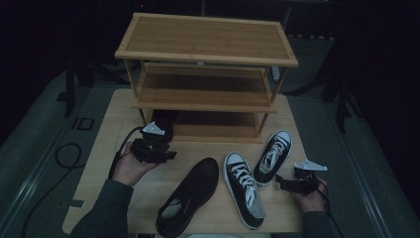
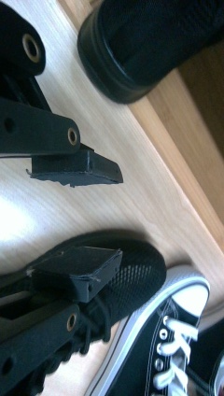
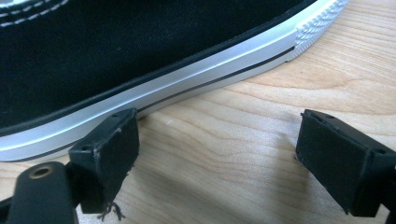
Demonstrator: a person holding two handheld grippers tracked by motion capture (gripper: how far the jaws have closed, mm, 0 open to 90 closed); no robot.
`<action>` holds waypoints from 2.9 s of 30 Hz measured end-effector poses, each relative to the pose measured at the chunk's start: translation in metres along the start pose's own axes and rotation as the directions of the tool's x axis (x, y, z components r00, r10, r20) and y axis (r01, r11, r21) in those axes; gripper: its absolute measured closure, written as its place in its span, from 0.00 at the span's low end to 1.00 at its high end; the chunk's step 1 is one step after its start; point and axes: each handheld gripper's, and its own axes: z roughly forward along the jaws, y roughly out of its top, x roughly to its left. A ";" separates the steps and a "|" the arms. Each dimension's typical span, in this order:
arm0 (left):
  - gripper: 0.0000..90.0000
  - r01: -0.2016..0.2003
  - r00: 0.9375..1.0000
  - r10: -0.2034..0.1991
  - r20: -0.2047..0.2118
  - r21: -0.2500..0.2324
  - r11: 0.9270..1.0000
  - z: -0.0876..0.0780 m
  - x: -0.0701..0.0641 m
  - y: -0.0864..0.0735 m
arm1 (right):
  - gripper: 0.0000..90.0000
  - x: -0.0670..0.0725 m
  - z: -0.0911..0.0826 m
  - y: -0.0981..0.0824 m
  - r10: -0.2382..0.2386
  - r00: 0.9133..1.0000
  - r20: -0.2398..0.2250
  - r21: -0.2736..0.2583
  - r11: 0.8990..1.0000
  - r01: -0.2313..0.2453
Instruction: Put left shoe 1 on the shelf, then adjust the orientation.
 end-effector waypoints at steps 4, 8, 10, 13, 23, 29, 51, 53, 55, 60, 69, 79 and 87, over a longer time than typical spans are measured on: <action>0.63 -0.016 1.000 0.016 0.007 0.012 1.000 -0.002 -0.003 -0.001 | 0.15 0.000 0.000 0.000 0.001 1.000 0.000 0.000 1.000 -0.001; 0.63 -0.034 0.999 0.033 0.015 0.025 0.999 -0.004 -0.007 -0.002 | 0.15 0.000 0.000 0.000 0.001 1.000 0.001 -0.001 1.000 -0.001; 0.63 -0.035 0.999 0.034 0.017 0.027 0.999 -0.004 -0.007 -0.002 | 0.15 0.000 0.000 0.000 0.001 1.000 0.001 -0.001 1.000 -0.001; 0.63 -0.049 0.998 0.048 0.034 0.040 0.998 -0.005 -0.009 -0.004 | 0.15 0.000 0.000 0.000 0.002 1.000 0.002 -0.001 1.000 -0.002; 0.63 -0.097 0.994 0.093 0.064 0.064 0.993 -0.009 -0.018 -0.007 | 0.15 0.000 0.000 0.000 -0.001 1.000 -0.001 0.000 1.000 0.001; 0.62 -0.101 0.993 0.096 0.065 0.068 0.993 -0.008 -0.019 -0.006 | 0.15 0.000 0.000 0.000 -0.001 1.000 -0.001 0.000 1.000 0.001; 0.59 -0.139 0.986 0.130 0.099 0.089 0.986 -0.008 -0.029 -0.004 | 0.15 0.000 0.000 0.000 0.000 1.000 0.001 0.000 1.000 0.000; 0.59 -0.149 0.985 0.139 0.106 0.093 0.984 -0.008 -0.031 -0.004 | 0.15 0.000 0.000 0.000 0.000 1.000 0.001 0.000 1.000 0.000; 0.59 -0.154 0.984 0.143 0.109 0.101 0.983 -0.007 -0.033 -0.004 | 0.15 0.000 0.000 0.000 0.000 1.000 0.001 0.000 1.000 0.000; 0.59 -0.168 0.981 0.155 0.116 0.111 0.980 -0.006 -0.036 -0.003 | 0.15 0.000 0.000 0.000 0.000 1.000 0.001 0.000 1.000 0.000; 0.60 -0.189 0.978 0.172 0.120 0.145 0.971 -0.001 -0.042 -0.004 | 0.15 0.000 0.000 0.000 0.000 1.000 -0.001 0.000 1.000 0.000; 0.61 -0.213 0.970 0.192 0.150 0.143 0.966 -0.005 -0.058 -0.008 | 0.15 0.000 0.000 0.000 -0.001 1.000 -0.001 0.000 1.000 0.001; 0.61 -0.217 0.968 0.194 0.160 0.143 0.966 -0.012 -0.065 -0.011 | 0.15 0.000 0.000 0.000 -0.001 1.000 -0.001 0.000 1.000 0.001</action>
